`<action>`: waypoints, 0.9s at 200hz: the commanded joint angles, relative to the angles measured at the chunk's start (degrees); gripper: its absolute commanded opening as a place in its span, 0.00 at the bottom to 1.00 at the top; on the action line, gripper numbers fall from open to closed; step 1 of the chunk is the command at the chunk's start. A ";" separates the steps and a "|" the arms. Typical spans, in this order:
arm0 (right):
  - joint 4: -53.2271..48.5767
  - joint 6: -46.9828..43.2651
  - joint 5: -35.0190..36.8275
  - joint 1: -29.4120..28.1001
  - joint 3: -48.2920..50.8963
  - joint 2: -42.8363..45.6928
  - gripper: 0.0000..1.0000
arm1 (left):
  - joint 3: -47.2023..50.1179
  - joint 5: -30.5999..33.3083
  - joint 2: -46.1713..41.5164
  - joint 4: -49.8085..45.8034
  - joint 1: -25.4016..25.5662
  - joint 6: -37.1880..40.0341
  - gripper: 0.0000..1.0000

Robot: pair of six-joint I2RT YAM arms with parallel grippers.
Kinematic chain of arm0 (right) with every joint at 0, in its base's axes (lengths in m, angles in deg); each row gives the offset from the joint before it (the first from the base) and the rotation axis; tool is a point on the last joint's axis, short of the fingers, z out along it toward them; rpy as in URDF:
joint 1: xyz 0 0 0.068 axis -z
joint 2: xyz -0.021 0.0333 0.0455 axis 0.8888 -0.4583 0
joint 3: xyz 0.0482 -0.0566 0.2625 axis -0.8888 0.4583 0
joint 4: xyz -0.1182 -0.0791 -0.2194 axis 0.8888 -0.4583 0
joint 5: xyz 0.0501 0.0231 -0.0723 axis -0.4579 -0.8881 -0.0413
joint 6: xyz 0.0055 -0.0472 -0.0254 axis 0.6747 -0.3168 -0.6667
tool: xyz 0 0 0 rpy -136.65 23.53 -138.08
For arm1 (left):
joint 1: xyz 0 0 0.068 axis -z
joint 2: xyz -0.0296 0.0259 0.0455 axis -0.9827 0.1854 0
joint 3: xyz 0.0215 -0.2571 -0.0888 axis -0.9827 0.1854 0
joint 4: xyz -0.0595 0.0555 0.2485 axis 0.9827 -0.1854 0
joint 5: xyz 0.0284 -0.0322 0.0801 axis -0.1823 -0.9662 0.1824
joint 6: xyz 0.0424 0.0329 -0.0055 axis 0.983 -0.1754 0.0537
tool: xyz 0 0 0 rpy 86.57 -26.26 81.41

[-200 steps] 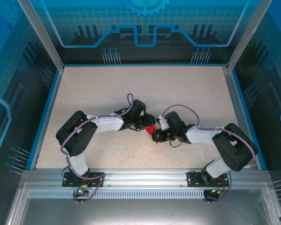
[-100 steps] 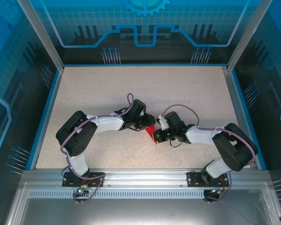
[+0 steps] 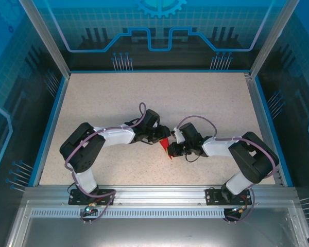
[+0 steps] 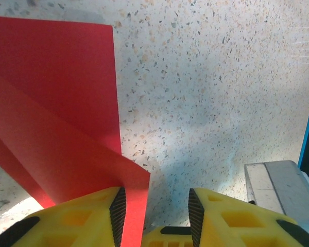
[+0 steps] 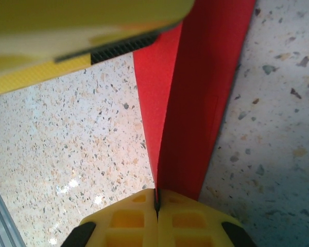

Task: Fold a paper plane with a square sheet of paper (pick it up from the middle)
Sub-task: Fold the wing for the fifth time at the center of the table.

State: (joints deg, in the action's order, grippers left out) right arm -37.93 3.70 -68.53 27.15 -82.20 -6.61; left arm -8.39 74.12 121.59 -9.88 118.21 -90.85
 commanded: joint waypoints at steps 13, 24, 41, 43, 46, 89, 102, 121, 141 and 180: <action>1.69 2.78 -4.23 1.97 0.09 -1.14 0.00 | 0.45 -1.04 -0.25 1.98 0.30 0.20 0.42; 2.74 3.53 -5.78 2.91 0.58 -1.27 0.00 | 0.40 -1.13 -0.07 2.09 0.31 0.23 0.42; 4.94 4.69 -8.37 4.49 1.39 -1.41 0.00 | 0.27 -1.28 0.33 2.20 0.28 0.36 0.43; 5.16 4.84 -8.82 4.69 1.45 -1.49 0.00 | 0.38 -1.34 0.36 2.28 0.26 0.40 0.43; 5.56 5.07 -9.33 4.95 1.59 -1.53 0.00 | 0.38 -1.43 0.42 2.38 0.28 0.37 0.43; 6.59 5.73 -14.53 6.41 0.90 -3.07 0.00 | 0.27 -3.04 0.85 4.45 0.28 0.81 0.46; 5.66 5.58 -14.95 6.48 0.20 -4.01 0.00 | 0.18 -3.51 1.00 4.82 0.31 0.71 0.46; 3.98 5.06 -15.48 6.48 -0.95 -5.35 0.00 | 0.36 -3.42 1.04 4.77 0.39 0.67 0.46; 3.82 5.70 -16.29 6.72 -1.42 -6.59 0.00 | 0.44 -3.34 1.21 4.77 0.33 0.70 0.46; 4.42 7.38 -18.33 8.04 -1.55 -8.47 0.00 | 0.62 -3.31 1.84 5.12 0.38 0.92 0.46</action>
State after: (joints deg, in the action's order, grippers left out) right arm -32.73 9.53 -83.96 33.56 -82.86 -13.48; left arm -8.39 71.97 122.18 -6.19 118.23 -90.83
